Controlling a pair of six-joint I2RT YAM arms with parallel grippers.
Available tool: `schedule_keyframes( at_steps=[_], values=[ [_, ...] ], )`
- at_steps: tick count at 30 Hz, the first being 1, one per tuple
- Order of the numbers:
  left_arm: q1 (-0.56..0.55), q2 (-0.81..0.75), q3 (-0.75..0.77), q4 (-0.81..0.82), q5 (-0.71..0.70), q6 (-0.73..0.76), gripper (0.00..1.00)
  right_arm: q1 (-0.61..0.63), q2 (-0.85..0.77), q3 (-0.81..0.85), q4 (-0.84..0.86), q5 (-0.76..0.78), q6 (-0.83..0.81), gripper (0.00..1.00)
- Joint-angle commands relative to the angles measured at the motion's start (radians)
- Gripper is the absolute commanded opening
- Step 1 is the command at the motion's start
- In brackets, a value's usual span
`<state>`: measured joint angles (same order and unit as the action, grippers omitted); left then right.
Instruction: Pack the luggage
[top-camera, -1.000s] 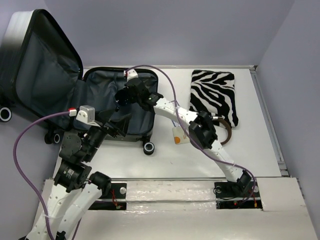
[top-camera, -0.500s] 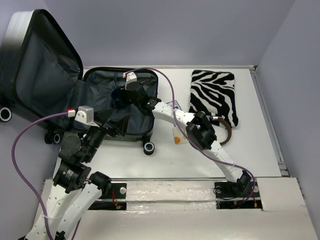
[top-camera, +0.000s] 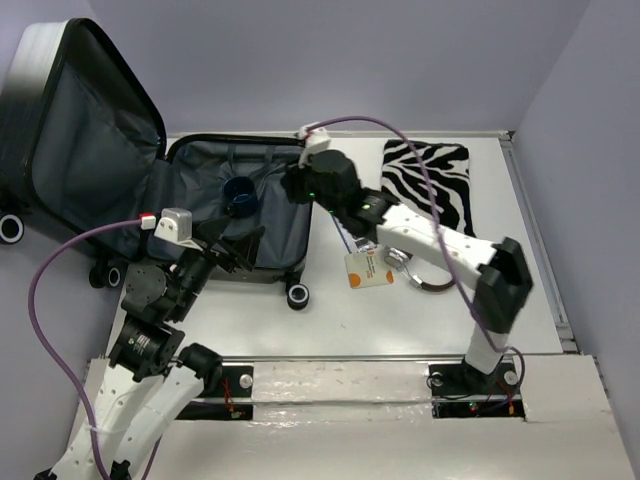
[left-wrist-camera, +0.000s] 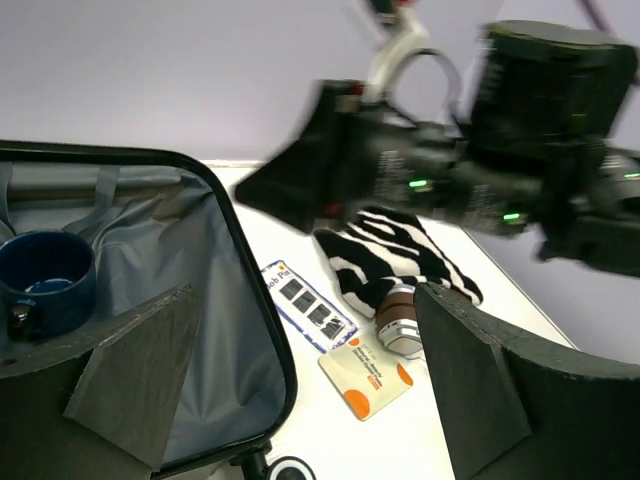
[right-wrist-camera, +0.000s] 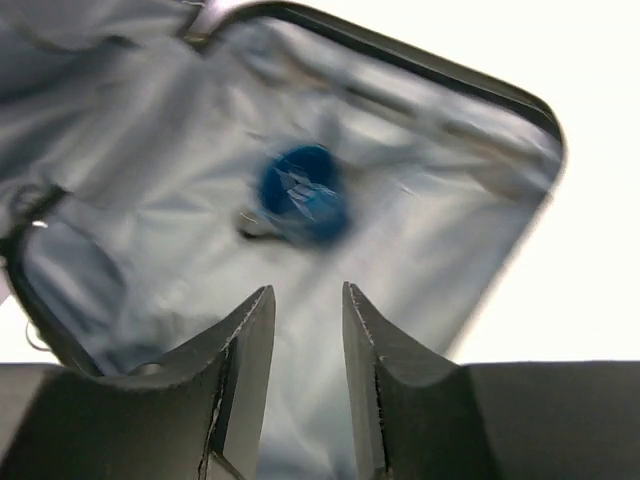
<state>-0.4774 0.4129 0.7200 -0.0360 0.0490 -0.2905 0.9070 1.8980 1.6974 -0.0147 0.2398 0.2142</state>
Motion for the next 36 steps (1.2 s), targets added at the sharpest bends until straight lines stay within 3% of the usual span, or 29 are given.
schedule_keyframes(
  at_steps=[1,2,5,7,15,20,23,25,27,36],
  values=[
    [0.002,0.01,0.021,0.042,0.011,-0.004,0.99,-0.135,-0.213,-0.272,-0.235,0.116,0.149,0.38],
    [0.002,0.01,0.019,0.042,0.012,-0.006,0.99,-0.16,-0.258,-0.404,-0.26,0.145,0.181,0.41],
    [0.002,0.015,0.021,0.042,0.018,-0.004,0.99,-0.253,-0.443,-0.65,-0.318,0.208,0.276,0.8],
    [0.003,0.021,0.021,0.042,0.023,-0.004,0.99,-0.302,-0.549,-0.737,-0.338,0.226,0.316,0.97],
    [0.005,0.049,0.016,0.045,0.035,-0.004,0.99,-0.323,-0.603,-0.861,-0.425,0.193,0.349,0.83],
    [0.003,0.055,0.018,0.047,0.037,-0.004,0.99,-0.332,-0.636,-0.903,-0.482,0.09,0.344,0.82],
    [0.005,0.055,0.016,0.048,0.041,-0.004,0.99,-0.368,-0.6,-0.913,-0.482,0.064,0.326,0.8],
    [0.005,0.055,0.016,0.047,0.04,-0.004,0.99,-0.378,-0.545,-0.906,-0.475,0.047,0.301,0.71],
    [0.005,0.059,0.016,0.045,0.038,-0.001,0.99,-0.378,-0.51,-0.878,-0.488,0.02,0.289,0.68],
    [0.011,0.05,0.019,0.045,0.045,-0.004,0.99,-0.378,-0.471,-0.895,-0.557,-0.082,0.31,0.65]
  ],
)
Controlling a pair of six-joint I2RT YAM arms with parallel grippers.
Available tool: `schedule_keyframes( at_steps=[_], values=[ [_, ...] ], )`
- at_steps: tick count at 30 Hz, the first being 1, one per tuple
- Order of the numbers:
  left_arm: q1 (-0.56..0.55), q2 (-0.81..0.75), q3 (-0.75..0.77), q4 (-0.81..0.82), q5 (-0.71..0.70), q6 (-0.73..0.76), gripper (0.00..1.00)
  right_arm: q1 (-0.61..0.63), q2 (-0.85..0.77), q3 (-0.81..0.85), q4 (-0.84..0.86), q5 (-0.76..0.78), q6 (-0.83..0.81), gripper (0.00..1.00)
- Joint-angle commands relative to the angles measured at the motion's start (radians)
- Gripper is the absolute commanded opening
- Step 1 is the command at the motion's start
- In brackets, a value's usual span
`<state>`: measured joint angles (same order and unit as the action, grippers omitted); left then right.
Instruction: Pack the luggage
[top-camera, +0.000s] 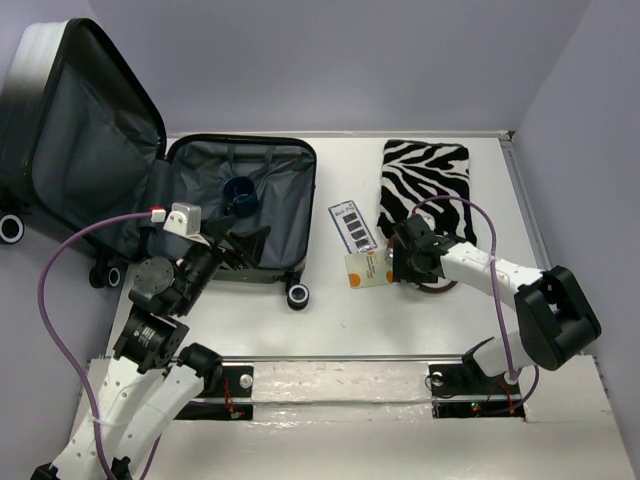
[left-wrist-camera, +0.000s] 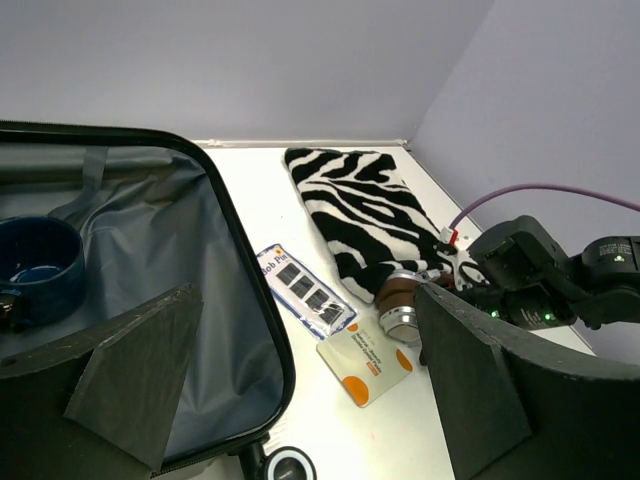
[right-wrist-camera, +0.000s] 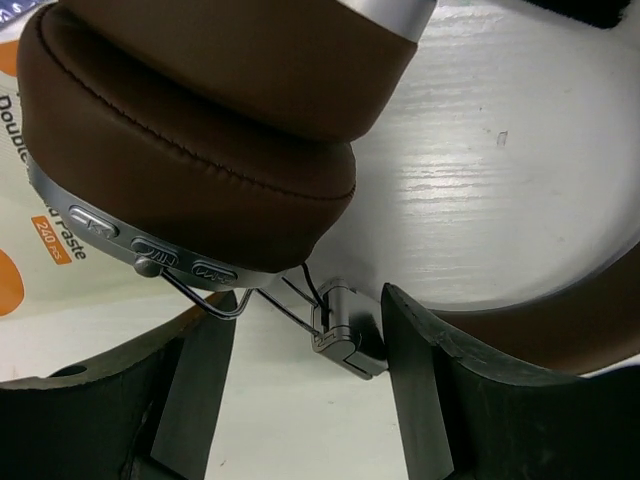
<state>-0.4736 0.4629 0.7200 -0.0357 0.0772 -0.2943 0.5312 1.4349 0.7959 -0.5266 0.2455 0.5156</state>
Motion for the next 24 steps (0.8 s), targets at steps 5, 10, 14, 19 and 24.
schedule_keyframes(
  at_steps=[5,10,14,19,24],
  values=[
    [0.007,0.006,0.018,0.045,0.016,0.0,0.99,-0.002,-0.008,-0.033,-0.085,-0.115,0.023,0.64],
    [0.009,0.003,0.019,0.045,0.016,0.001,0.99,-0.002,-0.002,-0.024,-0.084,-0.127,0.011,0.49],
    [0.01,0.006,0.016,0.045,0.018,0.004,0.99,-0.002,-0.004,0.008,-0.09,-0.149,-0.015,0.11],
    [0.016,0.006,0.018,0.043,0.019,0.001,0.99,-0.002,-0.122,0.113,-0.196,-0.108,-0.048,0.07],
    [0.024,0.002,0.018,0.045,0.016,-0.003,0.99,0.07,-0.127,0.359,-0.3,-0.069,-0.106,0.07]
  ],
)
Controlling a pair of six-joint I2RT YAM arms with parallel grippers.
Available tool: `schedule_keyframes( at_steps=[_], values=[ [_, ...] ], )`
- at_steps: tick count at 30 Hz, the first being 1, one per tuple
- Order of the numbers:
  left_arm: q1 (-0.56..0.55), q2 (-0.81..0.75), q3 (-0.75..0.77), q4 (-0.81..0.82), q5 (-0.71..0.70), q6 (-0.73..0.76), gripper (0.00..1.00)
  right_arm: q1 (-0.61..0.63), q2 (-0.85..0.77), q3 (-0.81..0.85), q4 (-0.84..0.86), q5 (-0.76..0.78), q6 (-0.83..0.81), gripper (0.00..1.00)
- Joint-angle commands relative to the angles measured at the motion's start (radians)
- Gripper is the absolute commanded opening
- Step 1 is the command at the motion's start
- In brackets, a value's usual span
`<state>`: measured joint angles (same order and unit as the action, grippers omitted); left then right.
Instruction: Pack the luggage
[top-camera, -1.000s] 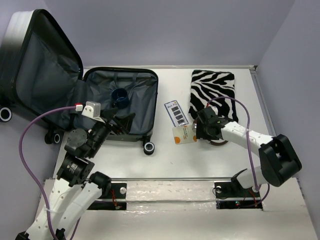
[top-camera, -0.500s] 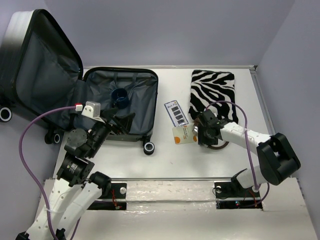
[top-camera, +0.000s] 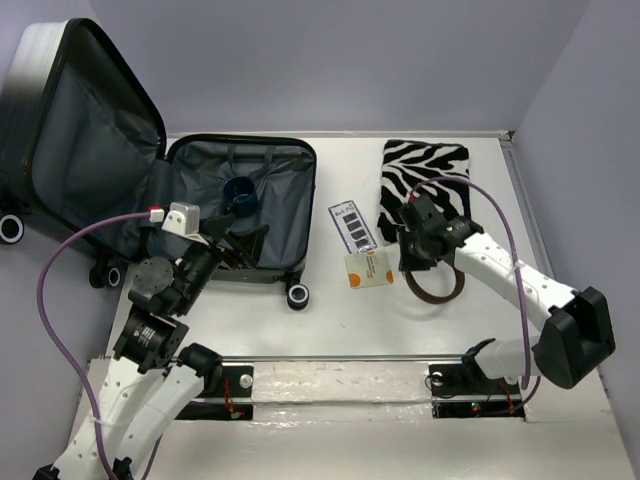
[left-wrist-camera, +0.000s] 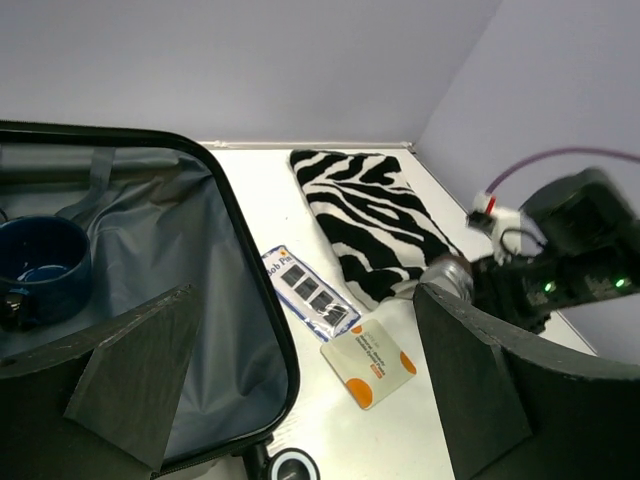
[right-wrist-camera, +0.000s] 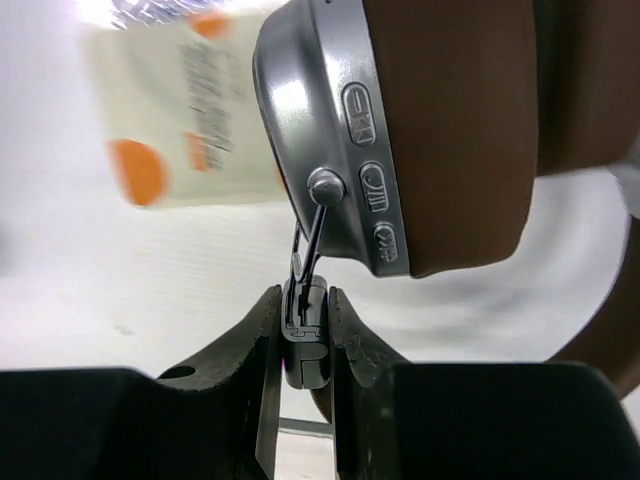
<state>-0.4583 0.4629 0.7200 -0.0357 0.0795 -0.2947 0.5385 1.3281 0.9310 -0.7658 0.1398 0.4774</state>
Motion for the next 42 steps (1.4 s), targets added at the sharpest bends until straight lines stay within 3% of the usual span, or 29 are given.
schedule_keyframes(
  at_steps=[1,5,11,15,21,28,29,32,37,42],
  values=[
    [0.01,0.002,0.019,0.045,0.014,-0.003,0.99,0.084,0.0,0.271,-0.061,0.044,-0.075,0.07],
    [0.023,-0.006,0.019,0.042,0.003,-0.001,0.99,0.184,0.15,0.504,0.049,0.035,-0.141,0.07],
    [0.041,-0.018,0.03,0.002,-0.093,-0.004,0.99,0.23,0.432,0.834,0.359,-0.256,-0.189,0.07],
    [0.049,-0.023,0.036,-0.01,-0.138,-0.009,0.99,0.255,0.65,1.162,0.367,-0.38,-0.2,0.07],
    [0.052,-0.024,0.038,-0.012,-0.138,-0.008,0.99,0.293,0.932,1.392,0.367,-0.428,-0.181,0.07],
    [0.052,-0.027,0.036,-0.012,-0.136,-0.011,0.99,0.302,1.036,1.399,0.385,-0.384,-0.132,0.08],
    [0.052,-0.026,0.036,-0.012,-0.135,-0.009,0.99,0.302,1.034,1.393,0.385,-0.391,-0.137,0.32],
    [0.052,-0.021,0.036,-0.01,-0.129,-0.011,0.99,0.322,0.984,1.369,0.385,-0.378,-0.172,0.76],
    [0.052,-0.017,0.035,-0.009,-0.141,-0.014,0.99,0.322,0.85,1.286,0.387,-0.327,-0.197,0.79],
    [0.052,-0.015,0.035,-0.01,-0.149,-0.017,0.99,0.29,0.627,0.95,0.439,-0.197,-0.206,0.76]
  ],
)
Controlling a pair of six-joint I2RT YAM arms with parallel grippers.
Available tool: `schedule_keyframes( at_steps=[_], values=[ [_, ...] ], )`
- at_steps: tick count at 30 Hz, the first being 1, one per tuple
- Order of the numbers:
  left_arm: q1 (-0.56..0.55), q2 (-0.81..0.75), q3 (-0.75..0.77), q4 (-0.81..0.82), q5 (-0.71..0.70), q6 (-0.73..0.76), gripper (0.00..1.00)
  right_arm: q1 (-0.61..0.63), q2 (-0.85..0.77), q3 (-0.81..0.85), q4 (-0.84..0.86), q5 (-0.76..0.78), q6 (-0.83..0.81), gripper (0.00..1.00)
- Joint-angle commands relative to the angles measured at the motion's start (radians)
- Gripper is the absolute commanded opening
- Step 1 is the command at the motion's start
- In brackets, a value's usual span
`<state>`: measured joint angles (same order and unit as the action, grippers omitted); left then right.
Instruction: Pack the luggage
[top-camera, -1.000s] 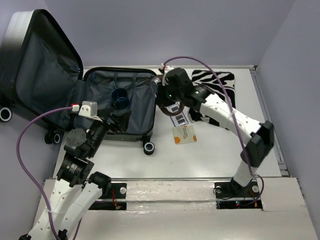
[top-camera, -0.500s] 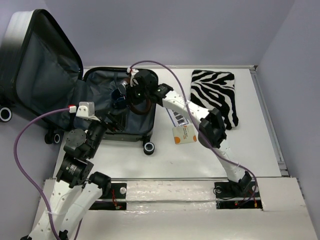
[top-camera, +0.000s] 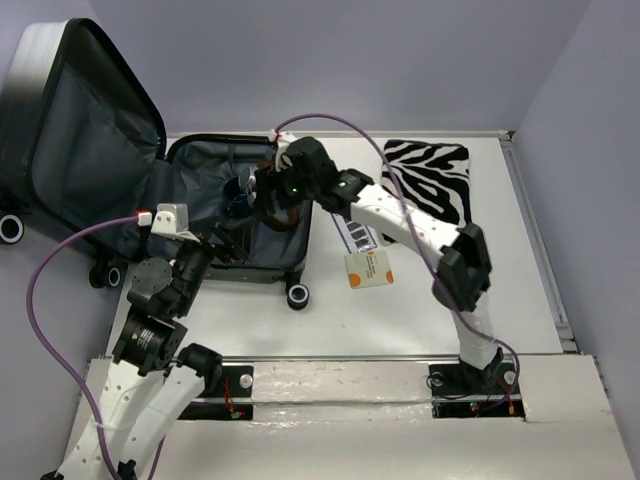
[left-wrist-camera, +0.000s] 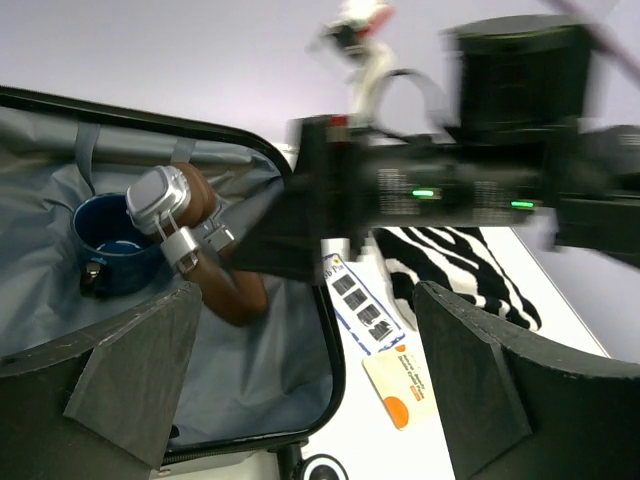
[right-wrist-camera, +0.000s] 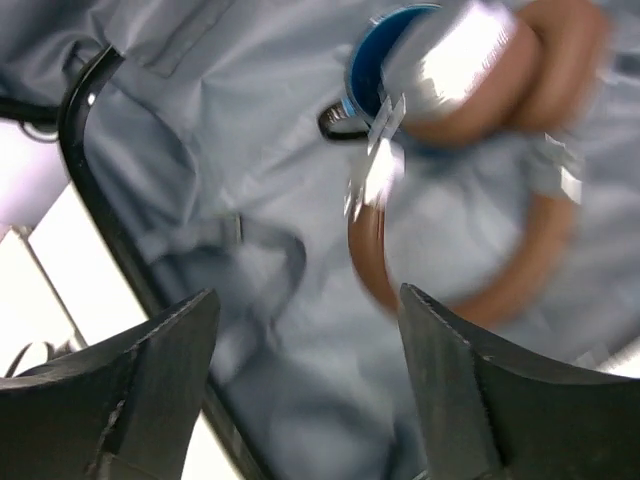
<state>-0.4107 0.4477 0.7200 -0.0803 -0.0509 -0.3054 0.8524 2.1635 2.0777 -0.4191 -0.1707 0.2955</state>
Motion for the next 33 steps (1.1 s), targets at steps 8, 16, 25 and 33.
schedule_keyframes(
  at_steps=[8,16,25,33],
  values=[
    [0.004,0.003,0.025,0.053,-0.02,-0.032,0.99,-0.248,-0.442,-0.697,0.148,0.165,0.018,0.53],
    [0.009,0.031,0.021,0.062,0.028,-0.031,0.99,-0.294,-0.26,-0.627,0.036,0.261,-0.091,0.87],
    [0.018,0.042,0.021,0.063,0.045,-0.026,0.99,-0.305,-0.07,-0.485,-0.07,0.309,-0.145,0.96],
    [0.019,0.04,0.021,0.065,0.046,-0.023,0.99,-0.282,0.025,-0.444,-0.17,0.329,-0.164,0.95]
  ],
)
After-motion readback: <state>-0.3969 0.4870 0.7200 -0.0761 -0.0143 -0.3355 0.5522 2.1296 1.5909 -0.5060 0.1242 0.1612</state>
